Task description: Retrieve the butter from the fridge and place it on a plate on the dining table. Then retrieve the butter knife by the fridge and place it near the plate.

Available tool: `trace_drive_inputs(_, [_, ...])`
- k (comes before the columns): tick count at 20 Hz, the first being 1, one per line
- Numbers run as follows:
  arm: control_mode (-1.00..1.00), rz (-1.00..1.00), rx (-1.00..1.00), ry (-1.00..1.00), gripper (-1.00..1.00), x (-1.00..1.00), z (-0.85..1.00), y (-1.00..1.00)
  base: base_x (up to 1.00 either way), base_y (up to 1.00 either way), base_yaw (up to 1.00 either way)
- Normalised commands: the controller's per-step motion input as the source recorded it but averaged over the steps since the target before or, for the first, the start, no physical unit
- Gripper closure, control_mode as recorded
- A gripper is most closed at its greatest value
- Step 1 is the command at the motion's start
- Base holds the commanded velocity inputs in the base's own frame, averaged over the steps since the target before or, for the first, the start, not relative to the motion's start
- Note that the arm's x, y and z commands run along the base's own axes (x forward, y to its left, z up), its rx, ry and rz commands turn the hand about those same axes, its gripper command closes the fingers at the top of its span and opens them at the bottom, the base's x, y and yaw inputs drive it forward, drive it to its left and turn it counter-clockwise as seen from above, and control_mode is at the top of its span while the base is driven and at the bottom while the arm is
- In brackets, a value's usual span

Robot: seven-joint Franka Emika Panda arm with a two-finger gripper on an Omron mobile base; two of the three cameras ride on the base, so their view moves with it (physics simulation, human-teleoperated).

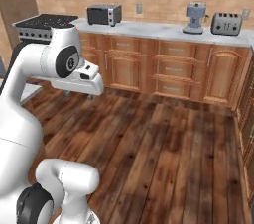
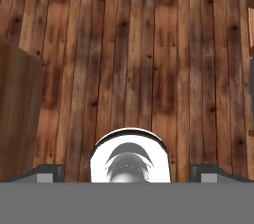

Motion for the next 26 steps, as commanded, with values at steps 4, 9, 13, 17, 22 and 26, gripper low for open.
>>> trace_drive_inputs(4, [1.0, 0.0, 0.0, 0.0, -1.0, 0.0, 0.0, 0.0, 1.0, -0.13, 0.29])
trace_drive_inputs(9, [1.0, 0.0, 0.0, 0.0, -1.0, 0.0, 0.0, 0.0, 1.0, -0.09, 0.33])
trace_drive_inputs(13, [1.0, 0.0, 0.0, 0.0, -1.0, 0.0, 0.0, 0.0, 0.9, -0.15, 0.41])
trace_drive_inputs(17, [1.0, 0.0, 0.0, 0.0, -1.0, 0.0, 0.0, 0.0, 0.78, -0.05, 0.46])
trace_drive_inputs(22, [1.0, 0.0, 0.0, 0.0, -1.0, 0.0, 0.0, 0.0, 0.55, -0.25, 0.62])
trace_drive_inputs(26, [1.0, 0.0, 0.0, 0.0, -1.0, 0.0, 0.0, 0.0, 0.44, -0.43, 0.77])
